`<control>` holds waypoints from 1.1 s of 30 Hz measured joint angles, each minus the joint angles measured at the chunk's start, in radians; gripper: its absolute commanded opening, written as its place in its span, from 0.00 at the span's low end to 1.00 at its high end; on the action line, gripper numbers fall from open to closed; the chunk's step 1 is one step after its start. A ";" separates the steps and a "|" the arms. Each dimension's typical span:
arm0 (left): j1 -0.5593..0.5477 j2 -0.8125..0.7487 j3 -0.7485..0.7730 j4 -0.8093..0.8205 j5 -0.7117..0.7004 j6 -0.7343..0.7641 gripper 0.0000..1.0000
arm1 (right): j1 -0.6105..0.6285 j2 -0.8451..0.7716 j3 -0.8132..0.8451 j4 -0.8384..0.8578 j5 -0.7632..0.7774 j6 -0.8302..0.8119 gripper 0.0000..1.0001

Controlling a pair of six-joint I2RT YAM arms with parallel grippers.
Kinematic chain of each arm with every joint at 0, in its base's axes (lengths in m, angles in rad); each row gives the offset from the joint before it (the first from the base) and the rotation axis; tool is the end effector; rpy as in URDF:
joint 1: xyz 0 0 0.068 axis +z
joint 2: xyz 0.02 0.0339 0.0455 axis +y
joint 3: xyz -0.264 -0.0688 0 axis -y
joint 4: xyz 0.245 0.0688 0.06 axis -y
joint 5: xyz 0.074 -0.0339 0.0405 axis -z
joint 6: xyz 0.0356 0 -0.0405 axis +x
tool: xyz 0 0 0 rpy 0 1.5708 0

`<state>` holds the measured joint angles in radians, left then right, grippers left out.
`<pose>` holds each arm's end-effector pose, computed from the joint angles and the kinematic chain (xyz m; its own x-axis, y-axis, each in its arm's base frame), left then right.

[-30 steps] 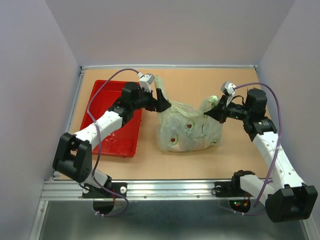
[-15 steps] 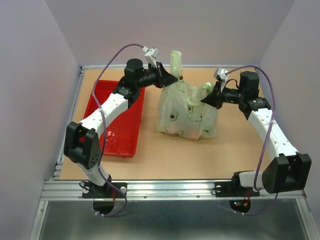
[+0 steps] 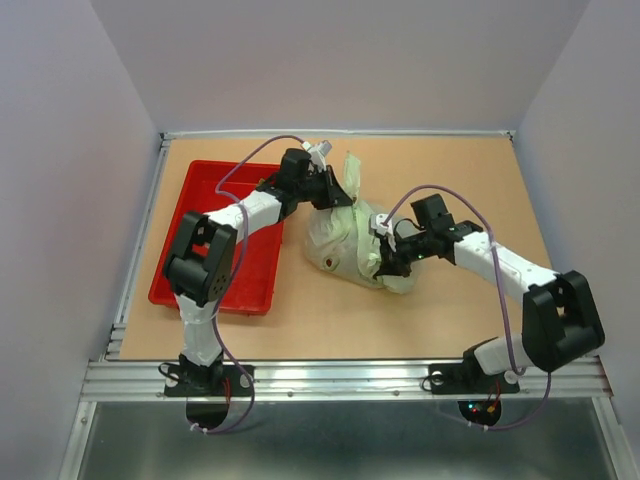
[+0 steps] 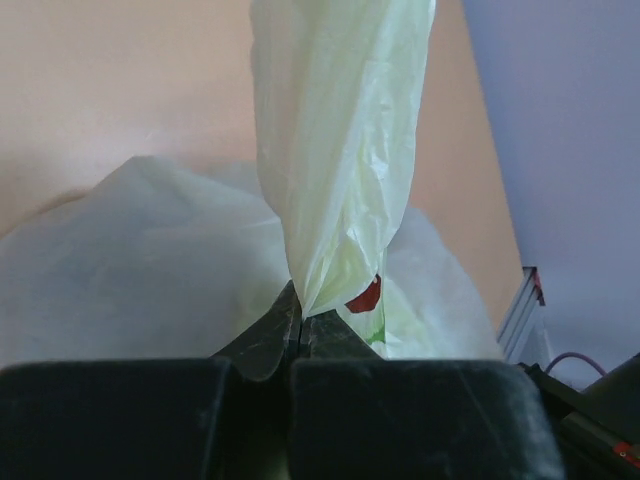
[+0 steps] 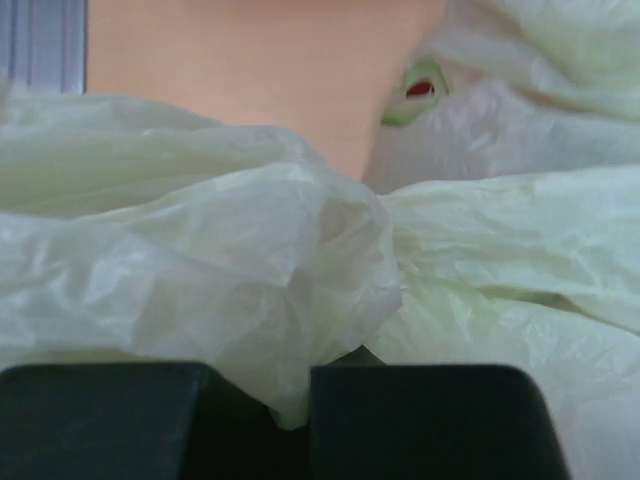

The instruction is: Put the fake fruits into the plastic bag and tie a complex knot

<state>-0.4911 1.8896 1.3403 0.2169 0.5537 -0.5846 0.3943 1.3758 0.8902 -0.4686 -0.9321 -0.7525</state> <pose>0.3806 -0.2248 0.2534 -0.7032 -0.1562 -0.6936 0.5412 0.5149 -0.6648 0.2370 0.1296 0.2335 -0.1004 -0.4831 -0.8698 -0.9949 0.0574 0.0829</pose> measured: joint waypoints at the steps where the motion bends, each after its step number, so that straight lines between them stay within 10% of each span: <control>1: 0.001 0.026 0.000 -0.009 -0.003 0.000 0.00 | 0.000 0.027 -0.012 -0.004 0.015 -0.014 0.01; 19: 0.014 0.160 0.047 -0.079 -0.008 0.053 0.00 | -0.002 0.244 -0.023 0.005 0.123 -0.083 0.00; 33: -0.050 0.057 -0.119 -0.082 -0.006 -0.016 0.00 | -0.002 0.001 -0.074 -0.204 0.131 -0.070 0.00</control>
<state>-0.5415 1.9465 1.2213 0.1349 0.5480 -0.6003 0.3923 1.3766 0.8158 -0.6727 -0.8009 -0.8223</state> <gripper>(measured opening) 0.029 0.012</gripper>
